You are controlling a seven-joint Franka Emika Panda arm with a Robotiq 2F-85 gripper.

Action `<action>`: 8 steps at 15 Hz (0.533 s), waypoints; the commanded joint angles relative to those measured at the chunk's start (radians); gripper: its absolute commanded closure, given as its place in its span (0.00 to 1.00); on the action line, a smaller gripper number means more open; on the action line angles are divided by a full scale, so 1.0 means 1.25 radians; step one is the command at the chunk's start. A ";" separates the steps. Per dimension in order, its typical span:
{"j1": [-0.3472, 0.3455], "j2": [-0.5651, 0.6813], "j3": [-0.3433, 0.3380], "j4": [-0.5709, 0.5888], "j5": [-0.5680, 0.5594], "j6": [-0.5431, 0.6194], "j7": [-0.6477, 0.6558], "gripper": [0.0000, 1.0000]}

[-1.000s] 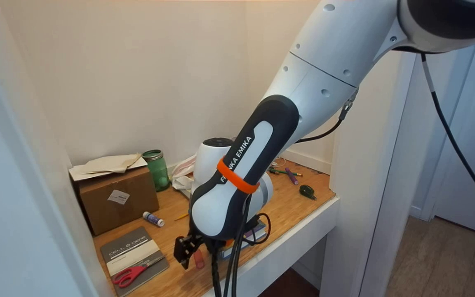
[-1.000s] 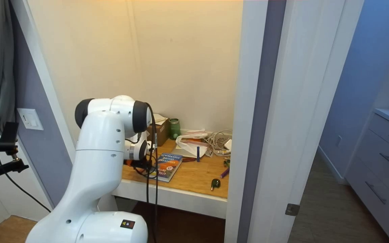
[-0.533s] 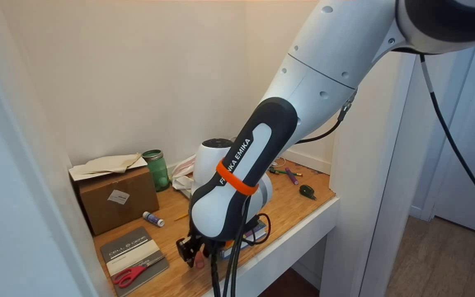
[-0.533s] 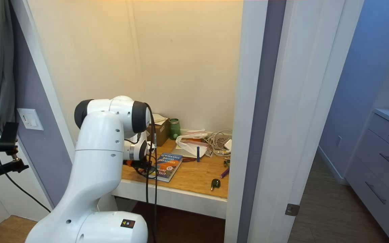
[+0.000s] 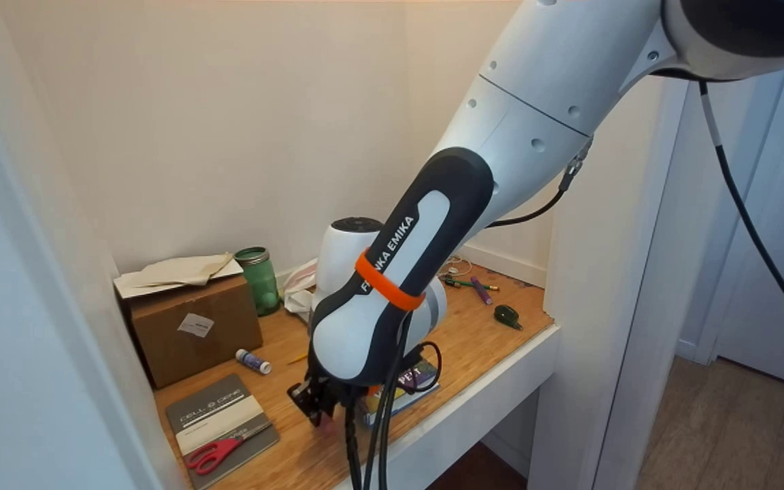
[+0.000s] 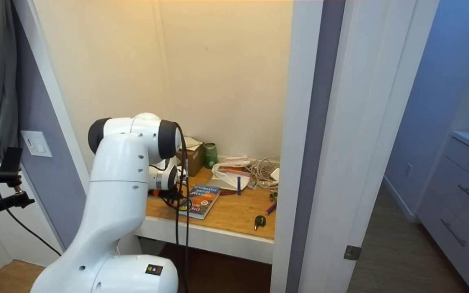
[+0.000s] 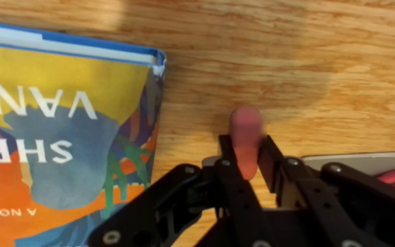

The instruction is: Move the purple object to the right, open the book, put the purple object inside then close the book

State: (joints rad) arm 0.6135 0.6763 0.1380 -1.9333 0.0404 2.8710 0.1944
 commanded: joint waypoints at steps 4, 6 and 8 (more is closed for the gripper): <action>-0.027 -0.169 -0.003 -0.074 -0.039 -0.064 -0.004 0.94; -0.035 -0.222 -0.027 -0.107 -0.073 -0.083 0.003 0.94; -0.055 -0.271 -0.048 -0.145 -0.119 -0.098 0.003 0.94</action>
State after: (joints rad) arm 0.5758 0.4495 0.1069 -2.0135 -0.0247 2.7786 0.1832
